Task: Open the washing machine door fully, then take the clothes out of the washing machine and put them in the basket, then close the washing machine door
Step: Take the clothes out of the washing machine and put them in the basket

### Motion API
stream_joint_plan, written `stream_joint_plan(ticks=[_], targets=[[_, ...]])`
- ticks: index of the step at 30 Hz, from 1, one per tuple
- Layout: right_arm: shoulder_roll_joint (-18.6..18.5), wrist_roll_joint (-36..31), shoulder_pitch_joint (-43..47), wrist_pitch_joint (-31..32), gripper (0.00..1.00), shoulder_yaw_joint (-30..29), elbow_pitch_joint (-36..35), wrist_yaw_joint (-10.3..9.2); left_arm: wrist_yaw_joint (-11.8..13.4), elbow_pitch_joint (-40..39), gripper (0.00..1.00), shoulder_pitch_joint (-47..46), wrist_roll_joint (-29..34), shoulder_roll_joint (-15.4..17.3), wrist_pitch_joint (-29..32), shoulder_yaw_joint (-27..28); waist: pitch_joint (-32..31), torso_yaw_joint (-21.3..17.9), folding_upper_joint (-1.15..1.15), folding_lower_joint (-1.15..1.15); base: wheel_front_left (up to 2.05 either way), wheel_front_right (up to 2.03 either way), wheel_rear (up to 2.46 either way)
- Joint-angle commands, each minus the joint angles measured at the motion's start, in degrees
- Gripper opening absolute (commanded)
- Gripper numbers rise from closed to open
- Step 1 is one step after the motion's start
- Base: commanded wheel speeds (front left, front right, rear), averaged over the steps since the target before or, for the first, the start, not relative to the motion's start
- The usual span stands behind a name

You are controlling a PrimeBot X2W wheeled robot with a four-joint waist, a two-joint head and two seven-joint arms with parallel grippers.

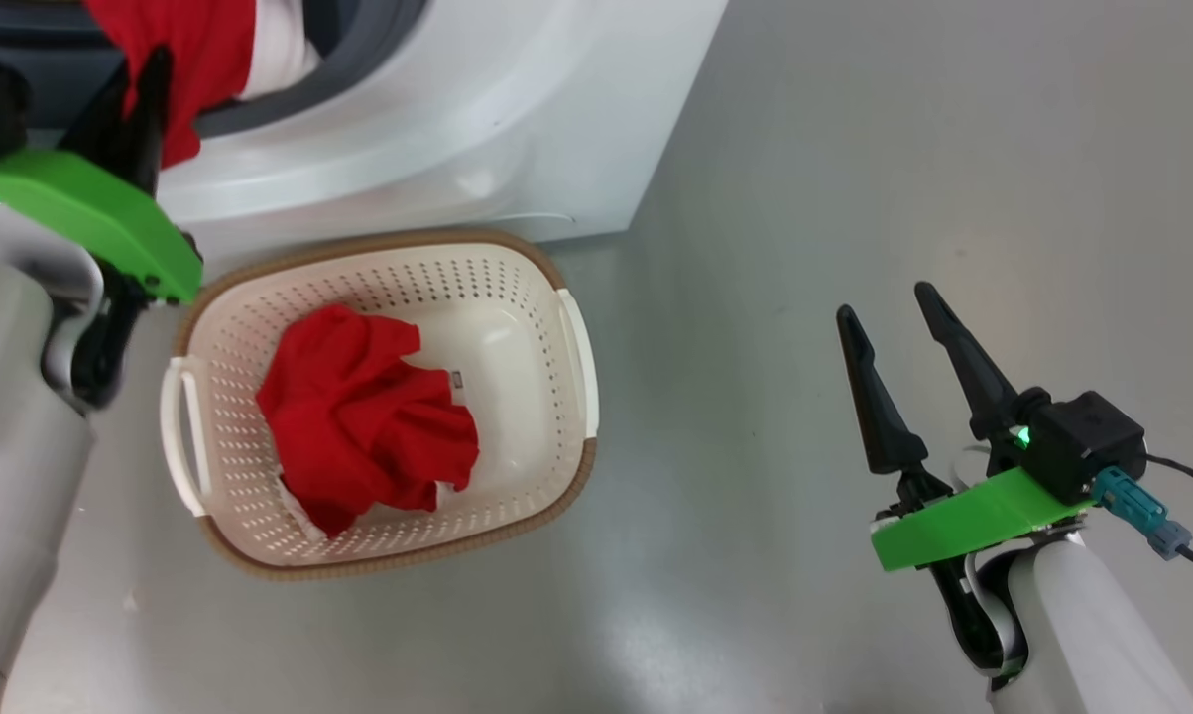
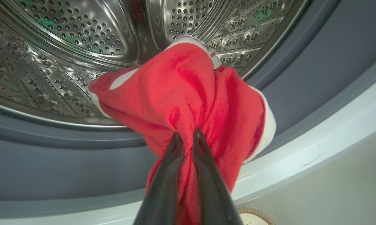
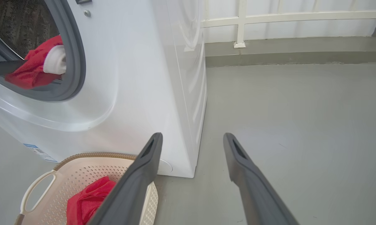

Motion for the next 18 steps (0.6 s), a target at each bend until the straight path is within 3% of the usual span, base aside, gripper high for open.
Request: stream_joint_plan(ticks=[1, 7, 18], targets=[[-0.15, -0.55, 1.55, -0.36, 1.00, 0.85, -0.96, 0.28, -0.19, -0.88, 0.00, 0.57, -0.17, 2.82, -0.99, 1.51, -1.48, 1.19, 0.00, 0.00, 0.00, 0.00, 0.00], [-0.15, -0.94, 2.31, -0.36, 1.00, 0.21, -0.98, 0.28, 2.47, -3.90, 0.00, 4.62, 1.44, 2.17, -3.54, 3.74, -3.87, 2.83, 0.00, 0.00, 0.00, 0.00, 0.00], [-0.15, -1.15, 3.43, -0.36, 1.00, -0.35, -0.68, 0.28, 10.00, -21.03, 0.00, 18.57, 11.91, 0.15, -3.66, 13.87, -8.77, 4.70, 0.00, 0.00, 0.00, 0.00, 0.00]])
